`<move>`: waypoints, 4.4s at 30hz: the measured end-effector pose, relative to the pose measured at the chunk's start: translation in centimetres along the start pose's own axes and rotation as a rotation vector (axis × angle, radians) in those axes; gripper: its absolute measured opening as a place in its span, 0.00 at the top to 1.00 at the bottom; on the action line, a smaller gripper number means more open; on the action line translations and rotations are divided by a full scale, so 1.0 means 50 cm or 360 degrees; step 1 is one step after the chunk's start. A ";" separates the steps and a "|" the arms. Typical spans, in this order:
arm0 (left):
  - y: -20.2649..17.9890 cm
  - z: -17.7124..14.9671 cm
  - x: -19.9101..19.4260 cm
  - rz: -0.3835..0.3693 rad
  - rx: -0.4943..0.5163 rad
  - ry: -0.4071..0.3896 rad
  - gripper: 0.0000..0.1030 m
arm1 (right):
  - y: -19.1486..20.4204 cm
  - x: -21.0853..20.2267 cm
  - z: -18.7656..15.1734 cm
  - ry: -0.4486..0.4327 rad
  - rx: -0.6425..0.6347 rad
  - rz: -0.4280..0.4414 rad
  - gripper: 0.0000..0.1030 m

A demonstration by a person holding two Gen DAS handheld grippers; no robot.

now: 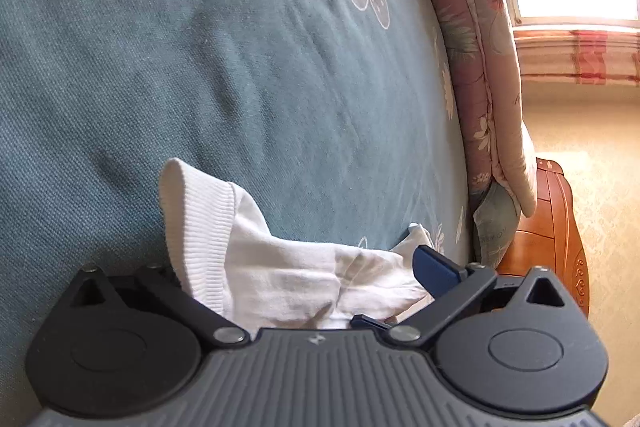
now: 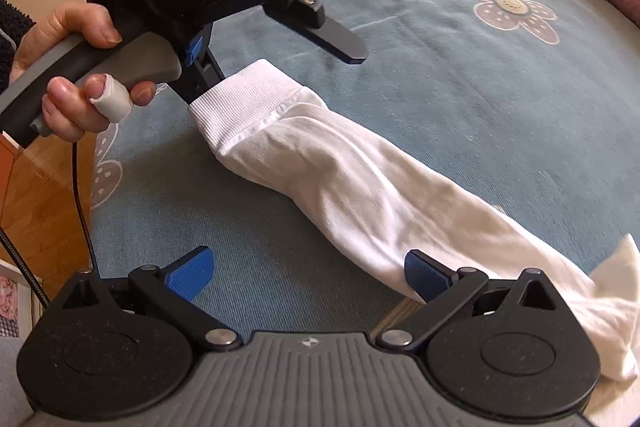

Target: Fold clothes

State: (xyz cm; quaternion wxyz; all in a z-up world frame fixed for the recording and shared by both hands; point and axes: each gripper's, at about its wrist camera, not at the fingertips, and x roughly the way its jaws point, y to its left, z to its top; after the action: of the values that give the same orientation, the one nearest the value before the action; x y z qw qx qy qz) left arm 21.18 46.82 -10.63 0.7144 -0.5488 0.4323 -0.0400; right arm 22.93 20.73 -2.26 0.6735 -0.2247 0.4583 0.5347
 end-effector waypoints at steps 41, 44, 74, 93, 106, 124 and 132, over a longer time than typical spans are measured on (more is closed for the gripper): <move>-0.056 0.059 -0.181 0.0159 0.0244 -0.0328 0.96 | -0.030 -0.002 -0.064 0.0082 0.0195 -0.0080 0.00; -0.088 0.083 -0.216 0.0146 0.0379 -0.0407 0.96 | -0.033 -0.001 -0.062 0.0074 0.0214 -0.0091 0.00; -0.117 0.068 -0.046 0.0547 0.0845 -0.0016 0.76 | -0.211 -0.127 -0.078 -0.0352 0.0856 -0.0699 0.00; -0.160 0.047 0.081 0.0635 0.1034 0.0019 0.70 | -0.361 0.025 -0.010 -0.0380 0.0831 -0.0755 0.00; -0.144 0.000 0.022 0.0839 0.1042 0.0017 0.67 | -0.288 -0.010 0.001 -0.0332 0.0813 -0.0534 0.00; -0.141 0.024 -0.005 0.0681 0.0936 0.0018 0.63 | -0.359 -0.048 -0.007 -0.0310 0.1121 -0.0628 0.00; -0.146 0.050 0.005 0.0894 0.1033 -0.0070 0.62 | -0.355 0.016 0.039 -0.0440 0.1091 -0.0473 0.00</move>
State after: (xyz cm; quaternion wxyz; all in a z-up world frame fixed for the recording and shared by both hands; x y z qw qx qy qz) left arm 26.05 45.70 -4.76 0.8422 -0.1573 0.5146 0.0339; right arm 40.09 16.87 -5.36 0.8347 0.0233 0.4778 0.2727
